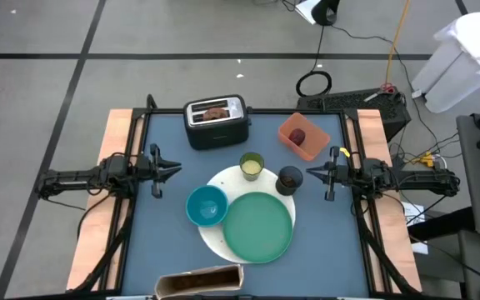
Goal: Arrange a breakfast setting
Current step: Pour the cereal from the purple cereal box into the blue bowl
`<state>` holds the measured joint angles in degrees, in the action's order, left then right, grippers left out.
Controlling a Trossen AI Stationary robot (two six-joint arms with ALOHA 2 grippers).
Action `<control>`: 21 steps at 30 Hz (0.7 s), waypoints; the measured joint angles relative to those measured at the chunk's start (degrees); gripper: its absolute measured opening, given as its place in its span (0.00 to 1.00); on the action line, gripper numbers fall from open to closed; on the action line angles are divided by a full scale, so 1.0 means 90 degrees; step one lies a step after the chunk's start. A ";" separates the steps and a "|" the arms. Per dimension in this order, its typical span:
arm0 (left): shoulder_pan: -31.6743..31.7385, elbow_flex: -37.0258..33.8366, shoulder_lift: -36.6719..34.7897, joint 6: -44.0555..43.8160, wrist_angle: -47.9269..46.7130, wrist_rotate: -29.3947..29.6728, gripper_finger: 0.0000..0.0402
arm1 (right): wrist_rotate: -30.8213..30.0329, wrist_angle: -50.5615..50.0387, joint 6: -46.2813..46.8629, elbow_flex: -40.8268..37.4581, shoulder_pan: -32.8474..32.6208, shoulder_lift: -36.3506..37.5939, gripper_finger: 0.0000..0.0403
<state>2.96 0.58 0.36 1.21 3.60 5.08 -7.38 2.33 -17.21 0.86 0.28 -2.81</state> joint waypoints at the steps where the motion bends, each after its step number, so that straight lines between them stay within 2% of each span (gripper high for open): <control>1: 0.0002 0.0000 0.0000 -0.0004 0.0000 0.0000 0.17 | 0.0000 0.0001 0.0001 0.0000 0.0000 0.0001 0.03; 13: 0.0000 0.0000 -0.0002 -0.0783 0.0548 0.0002 0.20 | 0.0000 -0.0001 0.0002 0.0000 -0.0001 0.0000 0.03; 17: 0.0000 0.0000 -0.0002 -0.0865 0.0750 0.0002 0.28 | 0.0000 0.0001 -0.0001 0.0000 -0.0001 0.0000 0.03; 21: 0.0000 0.0000 -0.0002 -0.1135 0.0968 0.0116 0.42 | 0.0000 -0.0001 -0.0001 0.0000 0.0001 0.0000 0.03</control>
<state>2.96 0.58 0.34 -9.01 12.31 6.13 -7.38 2.33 -17.21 0.86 0.29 -2.81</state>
